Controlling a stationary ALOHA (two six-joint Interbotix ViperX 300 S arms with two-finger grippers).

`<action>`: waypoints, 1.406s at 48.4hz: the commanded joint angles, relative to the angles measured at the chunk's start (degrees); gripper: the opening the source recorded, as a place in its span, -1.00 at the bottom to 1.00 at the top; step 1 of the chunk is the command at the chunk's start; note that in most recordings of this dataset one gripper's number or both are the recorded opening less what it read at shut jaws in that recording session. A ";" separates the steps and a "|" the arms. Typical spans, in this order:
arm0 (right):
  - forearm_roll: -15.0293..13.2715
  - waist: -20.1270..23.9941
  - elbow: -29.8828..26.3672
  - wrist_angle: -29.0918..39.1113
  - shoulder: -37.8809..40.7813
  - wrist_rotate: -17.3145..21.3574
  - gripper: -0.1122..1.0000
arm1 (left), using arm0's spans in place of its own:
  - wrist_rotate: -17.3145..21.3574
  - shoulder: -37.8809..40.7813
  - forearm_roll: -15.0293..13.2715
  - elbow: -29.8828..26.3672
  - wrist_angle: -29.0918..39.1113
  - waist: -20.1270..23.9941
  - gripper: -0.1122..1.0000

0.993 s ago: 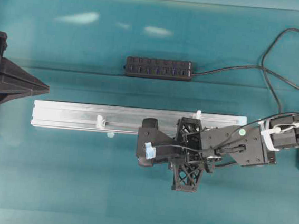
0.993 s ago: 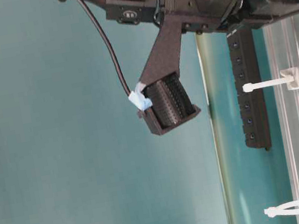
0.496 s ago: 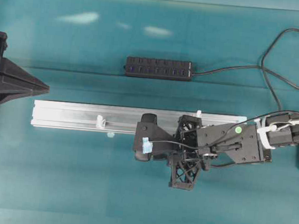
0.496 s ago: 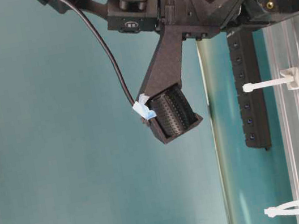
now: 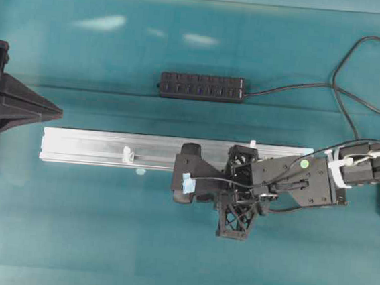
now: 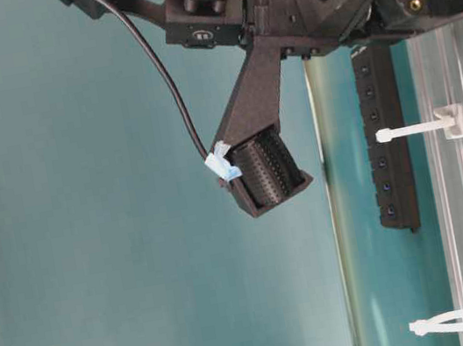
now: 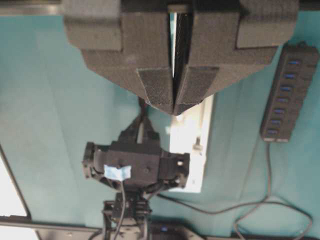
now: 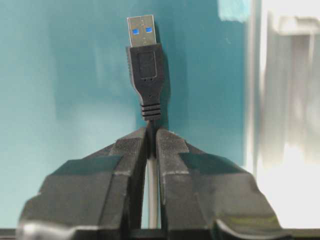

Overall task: Pass the USB cable through three rings with both arms.
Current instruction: 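Lift the cable with the right gripper toward the rightmost white ring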

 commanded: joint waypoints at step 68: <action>-11.60 -5.27 -8.53 36.30 -21.18 -3.78 -0.93 | 0.53 -1.32 0.18 -1.67 -0.26 0.44 -0.76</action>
